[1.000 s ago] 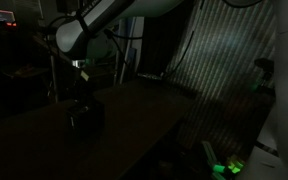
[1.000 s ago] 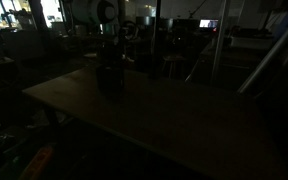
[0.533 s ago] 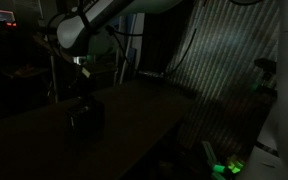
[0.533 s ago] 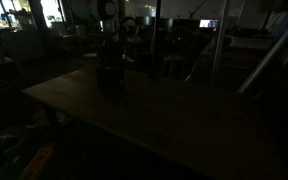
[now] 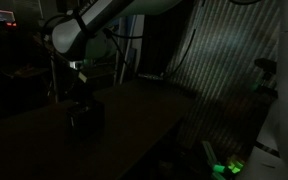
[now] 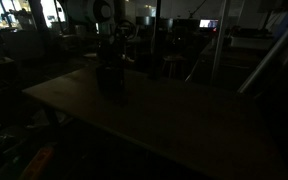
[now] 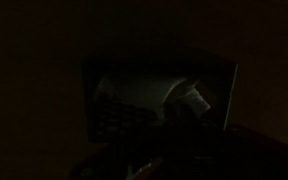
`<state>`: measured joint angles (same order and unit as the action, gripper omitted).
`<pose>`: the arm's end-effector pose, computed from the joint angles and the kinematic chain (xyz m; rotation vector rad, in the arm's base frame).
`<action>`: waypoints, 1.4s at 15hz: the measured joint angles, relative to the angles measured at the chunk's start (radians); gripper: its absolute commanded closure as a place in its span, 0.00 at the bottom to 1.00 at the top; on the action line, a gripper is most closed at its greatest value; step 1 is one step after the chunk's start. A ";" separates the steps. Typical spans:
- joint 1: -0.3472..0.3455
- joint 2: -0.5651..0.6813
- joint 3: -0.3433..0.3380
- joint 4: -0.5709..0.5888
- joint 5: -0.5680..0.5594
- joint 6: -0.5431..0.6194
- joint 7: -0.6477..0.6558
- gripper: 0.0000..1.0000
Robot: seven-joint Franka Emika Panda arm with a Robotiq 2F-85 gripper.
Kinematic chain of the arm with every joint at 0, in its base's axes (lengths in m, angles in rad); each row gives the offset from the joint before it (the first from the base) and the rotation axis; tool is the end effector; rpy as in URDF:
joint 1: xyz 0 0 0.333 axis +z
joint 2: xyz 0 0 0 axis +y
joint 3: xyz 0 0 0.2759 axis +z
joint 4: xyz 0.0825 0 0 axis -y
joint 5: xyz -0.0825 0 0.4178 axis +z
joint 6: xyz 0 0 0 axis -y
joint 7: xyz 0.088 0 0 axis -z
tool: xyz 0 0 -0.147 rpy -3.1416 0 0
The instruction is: Pick up the white towel and put it in the black basket on the right
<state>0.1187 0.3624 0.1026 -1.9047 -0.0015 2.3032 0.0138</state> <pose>0.6262 0.1409 0.2145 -3.0862 -0.3115 -0.0521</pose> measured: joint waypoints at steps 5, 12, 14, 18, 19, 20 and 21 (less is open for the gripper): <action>0.000 0.002 0.001 -0.027 0.000 0.001 0.006 0.88; -0.001 0.039 0.001 -0.010 0.015 0.011 -0.009 0.88; -0.004 0.063 0.002 -0.002 0.032 0.026 -0.029 0.87; -0.023 0.109 0.009 0.002 0.082 0.072 -0.082 0.87; -0.032 0.118 0.012 0.003 0.096 0.083 -0.099 0.87; -0.041 0.124 0.015 0.003 0.110 0.090 -0.116 0.87; -0.051 0.129 0.020 0.003 0.123 0.096 -0.130 0.88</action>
<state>0.0674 0.4911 0.1223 -1.9014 0.1213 2.3988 -0.1166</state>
